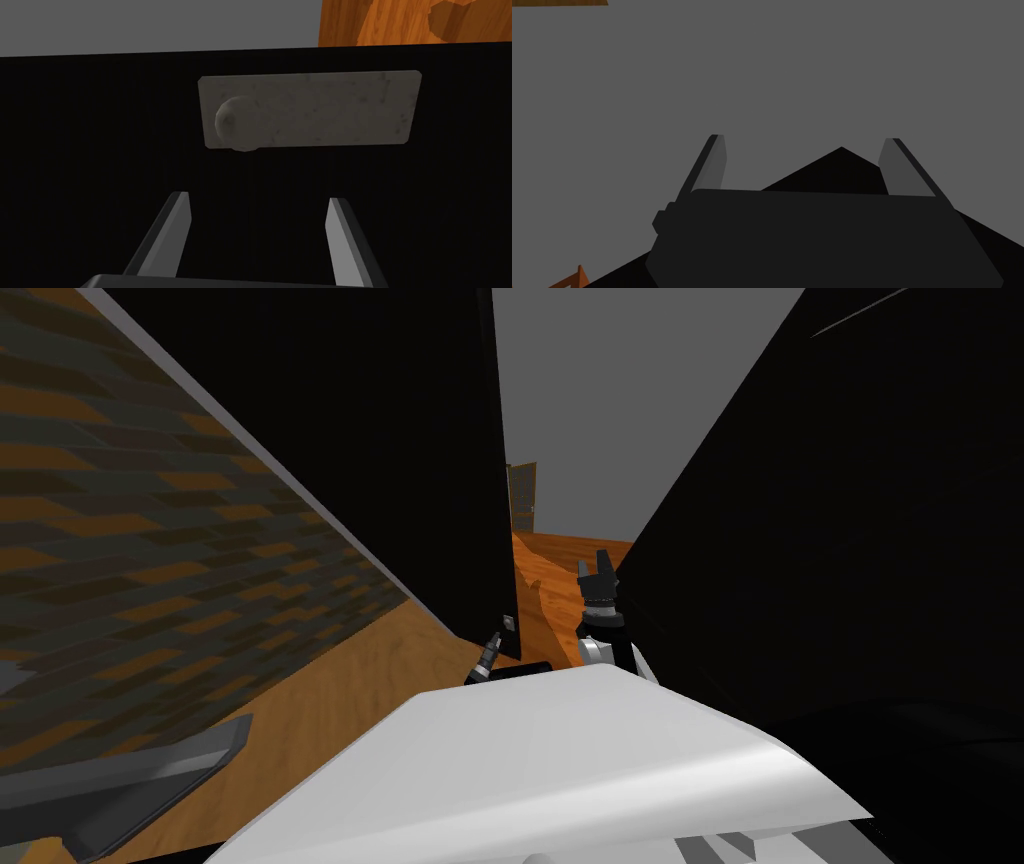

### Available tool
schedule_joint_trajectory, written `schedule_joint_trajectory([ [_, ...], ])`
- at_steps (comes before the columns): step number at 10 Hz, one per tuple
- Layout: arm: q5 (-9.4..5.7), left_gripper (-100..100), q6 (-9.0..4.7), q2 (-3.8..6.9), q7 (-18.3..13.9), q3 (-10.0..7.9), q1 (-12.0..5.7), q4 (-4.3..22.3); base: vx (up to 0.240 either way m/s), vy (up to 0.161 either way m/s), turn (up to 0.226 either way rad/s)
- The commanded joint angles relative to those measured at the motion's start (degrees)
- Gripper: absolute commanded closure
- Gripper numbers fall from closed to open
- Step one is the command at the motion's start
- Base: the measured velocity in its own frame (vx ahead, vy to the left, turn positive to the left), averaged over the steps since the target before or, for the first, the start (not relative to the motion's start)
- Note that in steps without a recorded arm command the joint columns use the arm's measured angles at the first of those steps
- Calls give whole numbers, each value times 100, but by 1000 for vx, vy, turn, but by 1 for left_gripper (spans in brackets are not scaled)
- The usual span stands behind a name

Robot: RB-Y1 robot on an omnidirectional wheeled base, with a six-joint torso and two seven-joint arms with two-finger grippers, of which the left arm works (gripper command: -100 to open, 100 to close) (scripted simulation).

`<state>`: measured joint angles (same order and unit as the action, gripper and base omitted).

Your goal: Push the door open

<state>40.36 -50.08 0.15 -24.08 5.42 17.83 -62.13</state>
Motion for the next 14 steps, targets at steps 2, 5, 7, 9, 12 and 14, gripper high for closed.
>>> schedule_joint_trajectory([
  [2, -22, -100, 14, -5, -69, -52, 109, -138, -200, 28, 100],
  [5, -36, -100, 6, -226, -69, -83, 118, -131, -119, 10, 42],
  [7, -107, -100, 23, 23, -13, -89, 25, -54, 84, -65, -24],
  [9, -162, -100, 40, 89, 32, -92, -50, 5, 170, -72, -19],
  [12, -269, -100, 73, -59, 121, -98, -198, 121, 190, -95, -24],
  [14, -279, -100, 81, -143, 141, -97, -230, 147, 127, -65, -3],
])
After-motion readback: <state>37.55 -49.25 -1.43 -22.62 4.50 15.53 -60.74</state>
